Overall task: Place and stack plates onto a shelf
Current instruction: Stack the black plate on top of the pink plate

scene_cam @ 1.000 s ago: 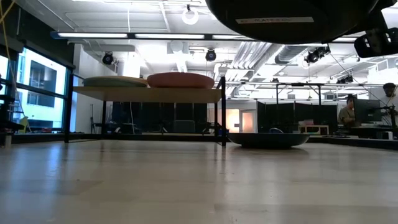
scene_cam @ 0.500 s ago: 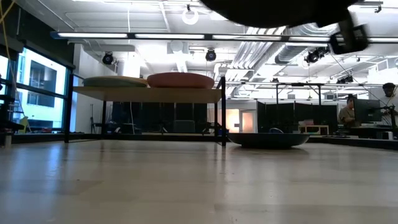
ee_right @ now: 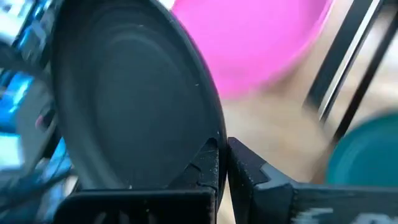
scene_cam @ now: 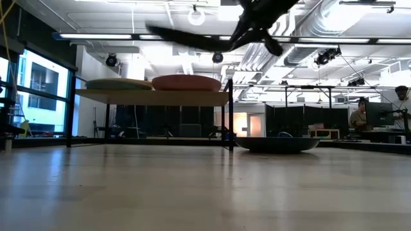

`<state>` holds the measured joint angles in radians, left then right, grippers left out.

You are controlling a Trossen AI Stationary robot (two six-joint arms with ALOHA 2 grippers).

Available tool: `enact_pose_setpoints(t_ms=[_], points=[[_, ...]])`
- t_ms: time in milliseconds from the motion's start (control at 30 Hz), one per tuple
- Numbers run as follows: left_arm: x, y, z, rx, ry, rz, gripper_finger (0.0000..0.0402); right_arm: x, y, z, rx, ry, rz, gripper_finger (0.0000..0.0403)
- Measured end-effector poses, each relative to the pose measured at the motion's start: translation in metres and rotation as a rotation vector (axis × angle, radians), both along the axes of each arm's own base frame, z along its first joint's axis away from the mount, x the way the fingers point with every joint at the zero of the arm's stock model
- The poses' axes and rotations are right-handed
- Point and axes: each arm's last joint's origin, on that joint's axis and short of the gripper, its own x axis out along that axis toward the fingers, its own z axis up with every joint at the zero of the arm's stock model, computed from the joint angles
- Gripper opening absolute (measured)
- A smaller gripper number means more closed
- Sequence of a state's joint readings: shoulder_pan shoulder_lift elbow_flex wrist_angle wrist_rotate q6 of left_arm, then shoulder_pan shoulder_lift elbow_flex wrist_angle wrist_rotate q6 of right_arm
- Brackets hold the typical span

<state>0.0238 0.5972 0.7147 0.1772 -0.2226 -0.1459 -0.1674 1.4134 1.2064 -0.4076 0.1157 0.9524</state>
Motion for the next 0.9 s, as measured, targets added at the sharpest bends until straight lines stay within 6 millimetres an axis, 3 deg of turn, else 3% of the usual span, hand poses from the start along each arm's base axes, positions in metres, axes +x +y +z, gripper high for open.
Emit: enact_pose_setpoints(t_ms=[200, 333, 567, 900], points=[[0.0, 0.0, 0.0, 0.0, 0.0, 0.0, 0.019, 0.018, -0.071, 0.019, -0.049, -0.007, -0.086, 0.0], [0.0, 0.0, 0.0, 0.002, 0.0, -0.008, 0.019, 0.03, -0.1, 0.018, -0.031, -0.008, -0.09, 0.0], [0.0, 0.0, 0.0, 0.003, 0.0, -0.01, 0.019, 0.05, -0.111, -0.011, 0.045, 0.055, -0.051, 0.0], [0.0, 0.0, 0.0, -0.022, -0.007, -0.018, 0.019, 0.04, -0.128, -0.007, 0.021, 0.046, -0.123, 0.0]])
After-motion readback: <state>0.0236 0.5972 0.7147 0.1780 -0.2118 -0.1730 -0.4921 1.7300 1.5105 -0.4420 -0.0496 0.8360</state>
